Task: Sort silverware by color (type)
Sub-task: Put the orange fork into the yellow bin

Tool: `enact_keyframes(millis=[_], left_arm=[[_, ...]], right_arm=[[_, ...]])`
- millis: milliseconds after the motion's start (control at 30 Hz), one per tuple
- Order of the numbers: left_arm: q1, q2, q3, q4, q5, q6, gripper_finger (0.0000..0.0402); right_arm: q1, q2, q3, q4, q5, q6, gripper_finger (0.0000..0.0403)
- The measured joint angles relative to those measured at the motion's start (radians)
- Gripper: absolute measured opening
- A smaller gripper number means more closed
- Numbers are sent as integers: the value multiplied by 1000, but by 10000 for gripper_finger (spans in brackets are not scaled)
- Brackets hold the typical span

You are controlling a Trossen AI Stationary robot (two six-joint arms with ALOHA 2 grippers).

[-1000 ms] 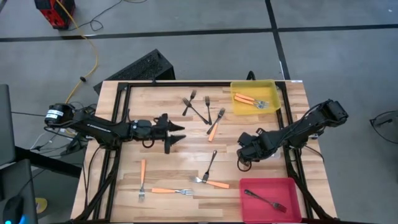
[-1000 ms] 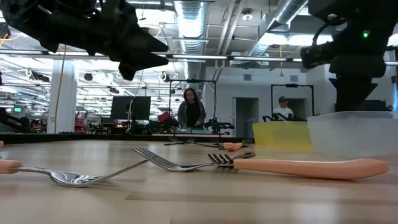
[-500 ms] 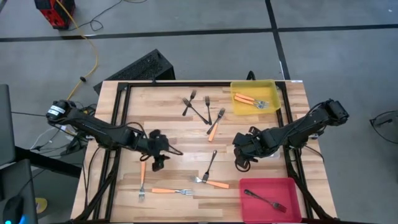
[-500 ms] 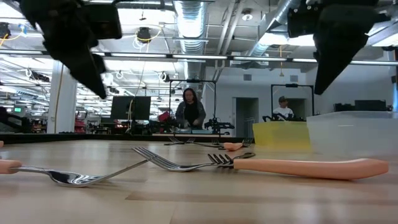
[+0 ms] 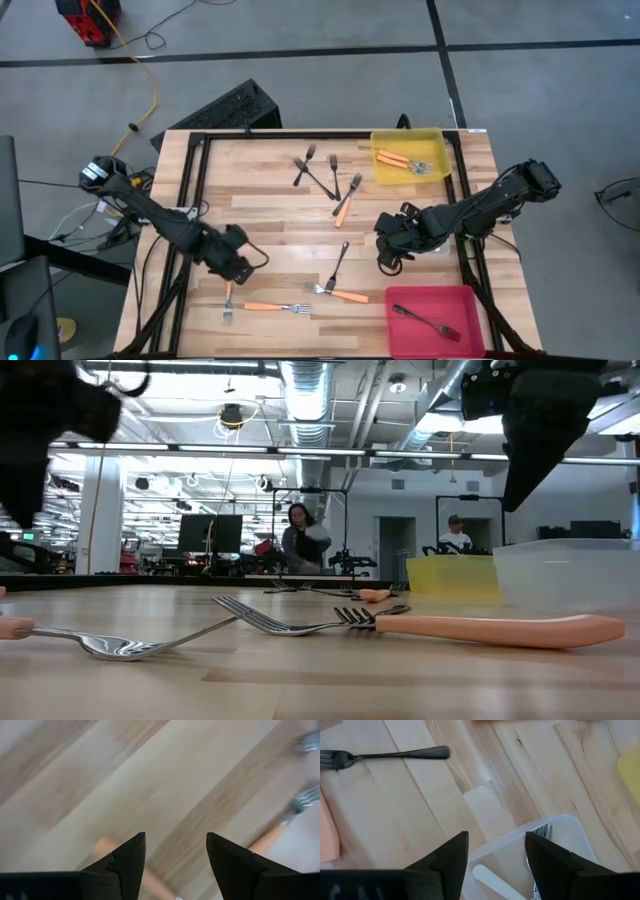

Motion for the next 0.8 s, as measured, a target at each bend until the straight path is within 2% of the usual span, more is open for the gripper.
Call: enact_keyframes(millis=[133, 333, 567, 800], left_arm=[[-58, 0, 0, -86, 12, -166, 194], [-96, 25, 0, -115, -11, -281, 194], [-127, 183, -1, -71, 99, -314, 194], [-140, 273, -1, 16, 100, -337, 193]], right_arm=[[0, 0, 0, 0, 0, 0, 219], [0, 0, 0, 0, 1, -1, 219], [3, 0, 0, 0, 1, -2, 219], [3, 0, 0, 0, 1, -2, 219]])
